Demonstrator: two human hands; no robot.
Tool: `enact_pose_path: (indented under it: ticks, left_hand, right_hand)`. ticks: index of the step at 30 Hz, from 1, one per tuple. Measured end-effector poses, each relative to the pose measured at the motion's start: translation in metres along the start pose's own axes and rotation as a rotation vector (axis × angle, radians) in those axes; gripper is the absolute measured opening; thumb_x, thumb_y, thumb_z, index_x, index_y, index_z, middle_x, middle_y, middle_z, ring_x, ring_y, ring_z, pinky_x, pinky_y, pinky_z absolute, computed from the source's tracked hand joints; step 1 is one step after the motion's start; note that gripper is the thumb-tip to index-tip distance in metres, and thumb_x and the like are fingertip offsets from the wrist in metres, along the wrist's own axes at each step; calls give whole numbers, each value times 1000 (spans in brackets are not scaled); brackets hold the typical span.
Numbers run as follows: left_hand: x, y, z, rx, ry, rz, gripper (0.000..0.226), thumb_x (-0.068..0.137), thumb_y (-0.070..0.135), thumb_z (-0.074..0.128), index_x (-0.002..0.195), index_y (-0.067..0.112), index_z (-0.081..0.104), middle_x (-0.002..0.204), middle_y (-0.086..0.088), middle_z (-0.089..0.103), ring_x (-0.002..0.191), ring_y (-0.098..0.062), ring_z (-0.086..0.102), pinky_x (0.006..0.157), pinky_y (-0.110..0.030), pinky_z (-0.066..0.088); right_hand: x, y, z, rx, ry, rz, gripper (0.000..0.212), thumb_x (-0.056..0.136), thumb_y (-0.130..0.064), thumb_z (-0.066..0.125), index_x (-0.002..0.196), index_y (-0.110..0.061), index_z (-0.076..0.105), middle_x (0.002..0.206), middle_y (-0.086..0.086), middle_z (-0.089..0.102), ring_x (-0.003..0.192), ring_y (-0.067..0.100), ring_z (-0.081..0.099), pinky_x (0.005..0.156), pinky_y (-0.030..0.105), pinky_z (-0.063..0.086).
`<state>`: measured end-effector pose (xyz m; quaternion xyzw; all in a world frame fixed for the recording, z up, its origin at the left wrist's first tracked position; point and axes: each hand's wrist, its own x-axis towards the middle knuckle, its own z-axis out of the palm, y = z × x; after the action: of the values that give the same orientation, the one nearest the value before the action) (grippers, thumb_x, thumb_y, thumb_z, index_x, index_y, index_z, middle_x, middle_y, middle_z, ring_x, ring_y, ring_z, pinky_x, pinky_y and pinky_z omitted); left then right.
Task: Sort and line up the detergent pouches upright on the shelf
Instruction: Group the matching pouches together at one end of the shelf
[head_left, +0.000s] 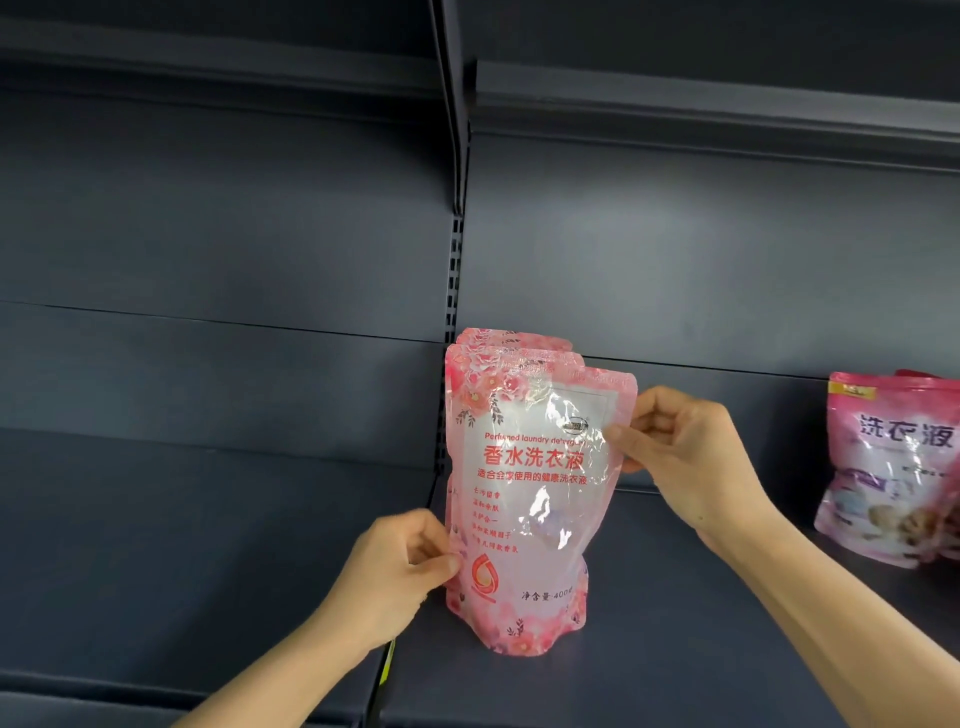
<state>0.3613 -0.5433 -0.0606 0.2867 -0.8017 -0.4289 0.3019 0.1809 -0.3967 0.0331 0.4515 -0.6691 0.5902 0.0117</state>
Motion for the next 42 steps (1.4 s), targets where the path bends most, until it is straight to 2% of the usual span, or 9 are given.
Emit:
enact_pose_path:
  ticks: [9, 14, 20, 23, 26, 31, 34, 38, 42]
  left_hand:
    - [1, -2, -1, 38, 45, 0, 15, 83, 11, 69, 71, 17, 62, 72, 0, 72, 75, -16, 68, 56, -15, 42]
    - [-7, 0, 0, -13, 71, 6, 10, 84, 12, 68, 80, 21, 66, 80, 2, 71, 77, -12, 66, 58, -14, 43]
    - [-33, 20, -1, 78, 259, 193, 45, 83, 21, 69, 118, 33, 43, 119, 22, 49, 108, 3, 52, 90, -23, 43]
    - [-46, 39, -4, 178, 355, 389, 57, 79, 22, 70, 118, 44, 36, 122, 29, 39, 112, 9, 44, 85, -13, 35]
    - [-53, 57, 3, 261, 323, 516, 53, 78, 20, 69, 115, 44, 41, 118, 29, 45, 108, 9, 46, 78, -5, 33]
    - [-59, 85, 41, 342, 179, 556, 34, 83, 27, 63, 106, 43, 46, 108, 29, 53, 100, 6, 50, 78, -19, 46]
    - [-59, 100, 76, 409, 64, 524, 28, 88, 36, 57, 111, 45, 44, 113, 31, 50, 107, 10, 45, 91, -20, 41]
    - [-60, 122, 133, 466, -15, 505, 27, 89, 38, 55, 113, 44, 44, 112, 32, 48, 110, 12, 44, 92, -17, 38]
    - [-65, 156, 196, 468, -48, 489, 25, 89, 40, 55, 111, 44, 44, 109, 32, 50, 107, 11, 46, 90, -22, 42]
  right_hand:
    - [-2, 0, 9, -129, 120, -48, 17, 82, -4, 68, 69, -13, 64, 71, 7, 71, 65, 26, 69, 68, 36, 58]
    - [-7, 0, 10, -63, 81, -14, 10, 85, -4, 65, 84, -14, 66, 78, 2, 73, 71, 22, 70, 74, 41, 59]
    - [-33, 0, 2, -208, 12, -81, 49, 86, -19, 66, 129, -28, 44, 110, -16, 60, 101, 3, 59, 88, 21, 47]
    - [-48, 6, -13, -401, 21, -157, 56, 86, -24, 65, 136, -30, 39, 121, -19, 49, 109, -1, 48, 91, 11, 35]
    - [-61, 15, -32, -542, -8, -209, 46, 88, -26, 63, 131, -30, 47, 122, -20, 46, 103, -2, 47, 84, -1, 31]
    - [-79, 34, -72, -726, -61, -217, 38, 89, -28, 62, 125, -23, 53, 127, -15, 47, 68, -4, 52, 69, 11, 38]
    - [-89, 49, -103, -804, -67, -173, 38, 89, -31, 60, 126, -24, 51, 129, -15, 46, 51, 5, 47, 73, 25, 46]
    - [-104, 70, -159, -820, -94, -98, 42, 91, -34, 57, 130, -26, 46, 131, -15, 42, 91, 14, 61, 88, 33, 48]
    - [-111, 92, -225, -827, -88, -52, 42, 91, -35, 57, 130, -27, 46, 130, -16, 42, 96, 19, 60, 88, 33, 48]
